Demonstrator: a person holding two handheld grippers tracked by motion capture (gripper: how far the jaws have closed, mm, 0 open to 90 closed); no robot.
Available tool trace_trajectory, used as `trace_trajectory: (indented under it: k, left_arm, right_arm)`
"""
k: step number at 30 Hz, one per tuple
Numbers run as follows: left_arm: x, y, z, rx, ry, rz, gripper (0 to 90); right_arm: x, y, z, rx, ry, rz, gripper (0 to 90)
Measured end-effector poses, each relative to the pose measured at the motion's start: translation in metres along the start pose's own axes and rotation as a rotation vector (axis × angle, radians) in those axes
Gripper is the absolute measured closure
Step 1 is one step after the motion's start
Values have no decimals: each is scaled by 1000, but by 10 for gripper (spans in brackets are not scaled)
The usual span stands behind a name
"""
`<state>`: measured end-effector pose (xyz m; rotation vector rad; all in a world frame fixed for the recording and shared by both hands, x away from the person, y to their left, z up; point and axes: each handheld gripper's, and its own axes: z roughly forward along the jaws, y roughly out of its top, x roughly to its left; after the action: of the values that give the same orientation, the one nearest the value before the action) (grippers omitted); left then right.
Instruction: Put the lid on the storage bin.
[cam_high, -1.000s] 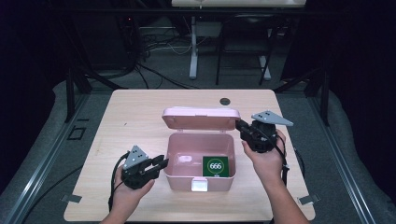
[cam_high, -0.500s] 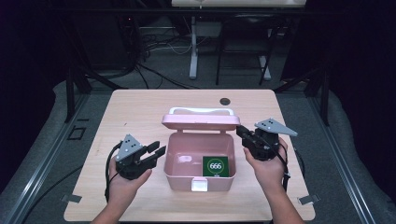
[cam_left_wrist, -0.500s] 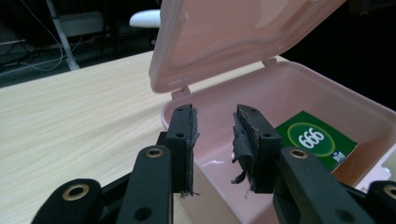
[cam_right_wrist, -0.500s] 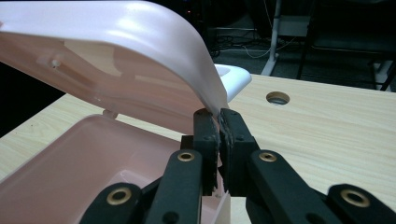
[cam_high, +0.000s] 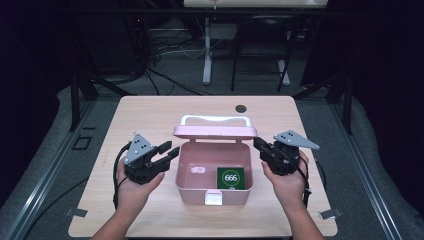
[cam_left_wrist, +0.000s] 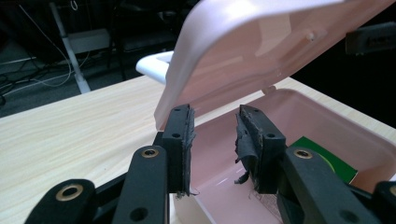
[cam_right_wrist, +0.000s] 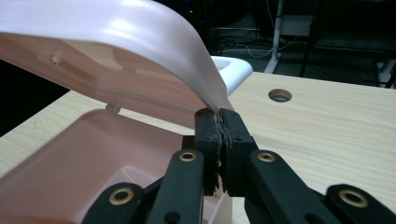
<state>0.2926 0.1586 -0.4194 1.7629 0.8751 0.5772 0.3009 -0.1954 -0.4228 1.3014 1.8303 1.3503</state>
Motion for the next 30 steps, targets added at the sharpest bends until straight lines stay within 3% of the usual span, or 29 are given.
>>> trace_trajectory:
  k: [12,30]
  left_arm:
    - [-1,10,-2,-16,-11,2,725]
    - [-3,13,-8,-22,7,20,725]
  right_arm:
    - [-4,-8,-1,27,-9,-1,882]
    - [-17,-12,-2,22,-30,41,878]
